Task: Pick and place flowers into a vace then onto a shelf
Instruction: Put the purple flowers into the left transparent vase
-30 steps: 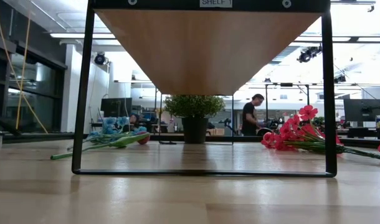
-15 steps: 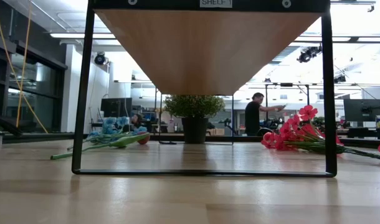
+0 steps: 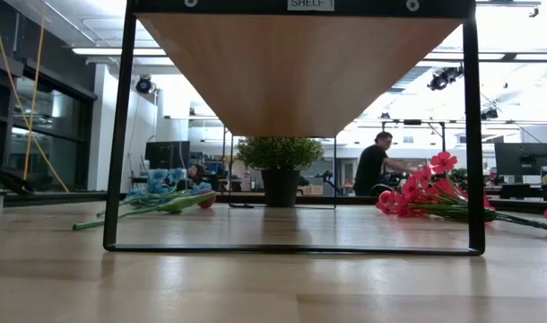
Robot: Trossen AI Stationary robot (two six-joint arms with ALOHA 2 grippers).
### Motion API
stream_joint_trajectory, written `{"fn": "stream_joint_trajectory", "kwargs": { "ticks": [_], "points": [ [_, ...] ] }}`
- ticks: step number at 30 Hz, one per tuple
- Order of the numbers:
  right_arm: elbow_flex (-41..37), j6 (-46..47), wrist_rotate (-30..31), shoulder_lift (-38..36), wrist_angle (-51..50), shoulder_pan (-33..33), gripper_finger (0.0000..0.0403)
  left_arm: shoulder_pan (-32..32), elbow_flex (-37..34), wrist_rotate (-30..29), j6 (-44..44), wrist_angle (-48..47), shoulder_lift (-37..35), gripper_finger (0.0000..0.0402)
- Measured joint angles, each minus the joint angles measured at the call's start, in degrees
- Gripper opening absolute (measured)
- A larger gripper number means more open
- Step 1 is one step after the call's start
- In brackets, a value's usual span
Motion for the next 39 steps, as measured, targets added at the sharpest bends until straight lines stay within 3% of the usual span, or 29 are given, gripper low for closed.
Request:
{"fn": "stream_joint_trajectory", "kwargs": {
  "ticks": [15, 26, 33, 39],
  "points": [
    [0.0, 3.38, -1.74, 0.02, 2.05, 0.0, 0.0262, -12.08, 0.0, -12.91, 0.78, 2.37, 1.29, 0.0049],
    [0.0, 3.51, -1.74, 0.02, 2.95, 0.0, 0.0262, -18.16, 0.0, -23.42, 17.47, 13.74, 1.29, 0.0049],
    [0.0, 3.51, -1.73, 0.05, 2.9, 0.0, 0.0262, -20.74, 0.0, -26.53, 30.27, 24.9, 1.29, 0.0049],
    [0.0, 3.49, -1.76, 0.89, 2.84, 0.0, 0.0262, -20.95, 0.0, -27.19, 32.32, 26.69, 1.29, 0.0049]
  ]
}}
